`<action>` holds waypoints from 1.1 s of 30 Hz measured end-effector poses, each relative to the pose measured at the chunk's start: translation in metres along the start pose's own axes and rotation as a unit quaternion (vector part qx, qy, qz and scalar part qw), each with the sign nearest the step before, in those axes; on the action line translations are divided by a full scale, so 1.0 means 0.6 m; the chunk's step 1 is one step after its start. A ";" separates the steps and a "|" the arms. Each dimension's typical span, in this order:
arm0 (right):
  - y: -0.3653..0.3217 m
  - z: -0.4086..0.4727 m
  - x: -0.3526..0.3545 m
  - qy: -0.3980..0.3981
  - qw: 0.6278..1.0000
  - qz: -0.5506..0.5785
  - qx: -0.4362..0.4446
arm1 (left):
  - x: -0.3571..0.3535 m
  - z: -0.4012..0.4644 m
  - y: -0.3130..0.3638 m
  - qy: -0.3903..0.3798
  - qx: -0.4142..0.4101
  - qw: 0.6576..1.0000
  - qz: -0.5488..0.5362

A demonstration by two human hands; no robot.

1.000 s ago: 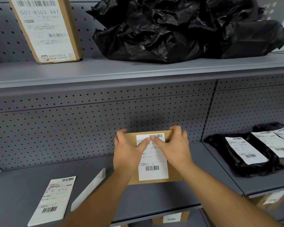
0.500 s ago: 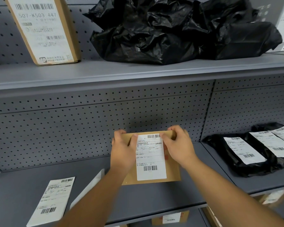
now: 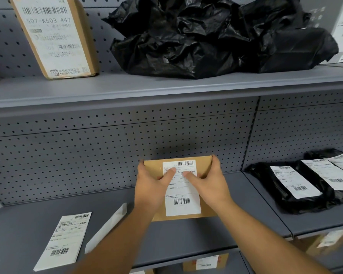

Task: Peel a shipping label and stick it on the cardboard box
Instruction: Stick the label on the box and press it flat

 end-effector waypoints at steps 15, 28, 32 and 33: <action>0.007 0.001 0.010 0.003 1.000 -0.013 0.003 | 0.008 -0.003 -0.008 -0.020 0.020 1.000 0.002; 0.023 -0.013 0.009 -0.004 1.000 0.007 -0.022 | 0.009 -0.009 -0.020 -0.048 0.003 0.998 -0.029; 0.035 -0.022 0.002 -0.001 1.000 -0.003 -0.030 | 0.008 -0.021 -0.028 -0.058 -0.017 0.998 -0.025; 0.034 -0.024 0.001 -0.002 1.000 -0.006 -0.030 | 0.007 -0.025 -0.029 -0.058 -0.025 0.998 -0.019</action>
Point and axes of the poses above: each hand's wrist, its own z-axis towards the middle knuckle, its own x-axis out of the back of the hand, y = z × x, the point moved 3 cm from there along z, towards the middle knuckle, and after that the axes turned 2 degrees about z, right-handed, at the moved point
